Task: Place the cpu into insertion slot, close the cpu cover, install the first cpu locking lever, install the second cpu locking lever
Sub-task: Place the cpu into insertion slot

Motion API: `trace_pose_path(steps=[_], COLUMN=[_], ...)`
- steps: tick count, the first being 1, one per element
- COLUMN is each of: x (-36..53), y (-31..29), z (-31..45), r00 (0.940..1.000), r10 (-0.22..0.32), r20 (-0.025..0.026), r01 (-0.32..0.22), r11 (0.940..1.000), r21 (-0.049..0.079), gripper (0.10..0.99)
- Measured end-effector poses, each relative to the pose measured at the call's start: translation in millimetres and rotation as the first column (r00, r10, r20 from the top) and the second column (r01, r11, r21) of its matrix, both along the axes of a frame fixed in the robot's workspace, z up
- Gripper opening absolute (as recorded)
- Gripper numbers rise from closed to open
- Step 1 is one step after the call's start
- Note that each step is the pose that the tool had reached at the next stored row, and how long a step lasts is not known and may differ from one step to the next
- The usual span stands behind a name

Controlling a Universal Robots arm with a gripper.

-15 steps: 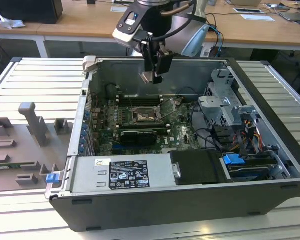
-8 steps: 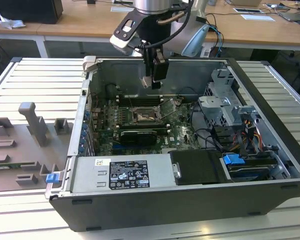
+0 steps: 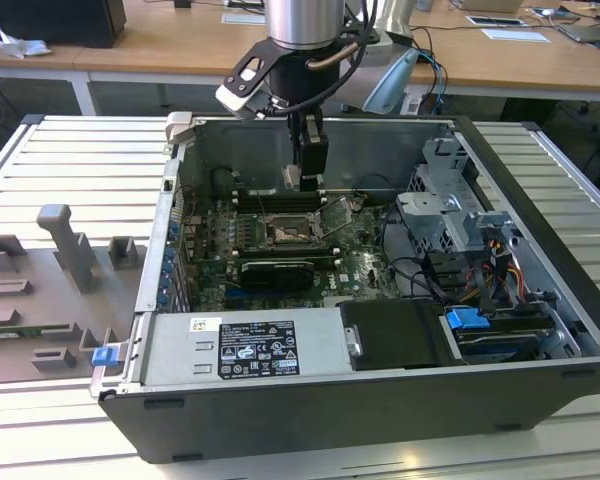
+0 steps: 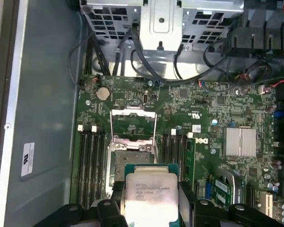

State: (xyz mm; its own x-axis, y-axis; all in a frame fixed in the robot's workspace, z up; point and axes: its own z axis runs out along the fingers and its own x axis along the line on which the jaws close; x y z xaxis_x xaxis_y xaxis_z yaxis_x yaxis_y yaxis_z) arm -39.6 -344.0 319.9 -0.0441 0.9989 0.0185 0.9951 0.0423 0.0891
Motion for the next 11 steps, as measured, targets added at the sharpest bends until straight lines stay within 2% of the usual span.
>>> trace_pose_path(steps=[6,11], x=[-0.8,-0.9], y=[0.0,0.0], z=[-6.8,-8.7], r00=[1.0,1.0], r10=[-0.006,-0.006], r20=[0.0001,0.0001], r01=[0.006,0.006], r11=[1.0,1.0], r21=[0.0,0.0], gripper=[0.537,0.537])
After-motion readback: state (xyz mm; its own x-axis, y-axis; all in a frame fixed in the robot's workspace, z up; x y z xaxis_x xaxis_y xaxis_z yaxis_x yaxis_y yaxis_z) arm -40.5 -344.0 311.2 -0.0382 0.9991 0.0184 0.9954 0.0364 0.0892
